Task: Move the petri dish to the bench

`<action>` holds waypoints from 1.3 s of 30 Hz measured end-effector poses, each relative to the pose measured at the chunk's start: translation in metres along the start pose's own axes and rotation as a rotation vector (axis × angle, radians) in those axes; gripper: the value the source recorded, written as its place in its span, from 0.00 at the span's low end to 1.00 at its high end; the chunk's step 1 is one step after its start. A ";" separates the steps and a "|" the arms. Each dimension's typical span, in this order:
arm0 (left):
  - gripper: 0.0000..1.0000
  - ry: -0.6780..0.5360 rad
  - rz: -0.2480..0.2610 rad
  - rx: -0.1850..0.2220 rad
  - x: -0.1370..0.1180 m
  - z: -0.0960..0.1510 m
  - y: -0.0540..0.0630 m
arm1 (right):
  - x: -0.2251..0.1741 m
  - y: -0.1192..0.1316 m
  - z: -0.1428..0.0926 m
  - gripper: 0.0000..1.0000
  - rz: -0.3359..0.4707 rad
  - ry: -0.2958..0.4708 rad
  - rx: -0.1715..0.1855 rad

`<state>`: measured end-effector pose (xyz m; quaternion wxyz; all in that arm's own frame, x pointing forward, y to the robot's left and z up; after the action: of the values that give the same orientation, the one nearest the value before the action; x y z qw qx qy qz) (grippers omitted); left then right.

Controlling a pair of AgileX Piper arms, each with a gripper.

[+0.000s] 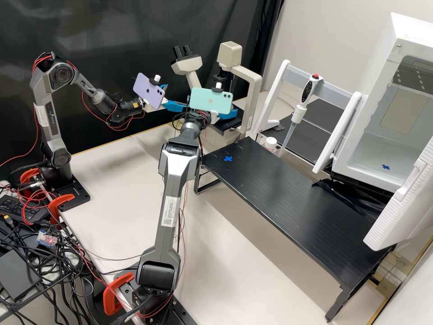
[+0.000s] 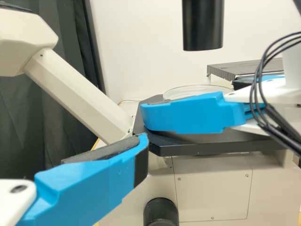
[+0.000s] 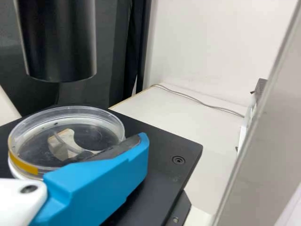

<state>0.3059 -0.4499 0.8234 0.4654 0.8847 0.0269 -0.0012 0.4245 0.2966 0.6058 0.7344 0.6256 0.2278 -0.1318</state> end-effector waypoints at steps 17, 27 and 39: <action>1.00 0.000 0.000 0.000 0.000 0.000 0.000 | 0.000 -0.006 0.007 0.00 -0.035 -0.009 0.015; 1.00 0.000 0.000 0.000 0.000 0.000 0.000 | -0.002 -0.008 0.011 0.00 -0.050 -0.013 0.017; 1.00 0.000 0.000 0.000 0.000 0.000 0.000 | -0.009 -0.008 0.016 0.00 -0.074 -0.004 0.021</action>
<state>0.3059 -0.4499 0.8234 0.4654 0.8847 0.0269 -0.0012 0.4155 0.2784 0.6059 0.7230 0.6242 0.2477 -0.1625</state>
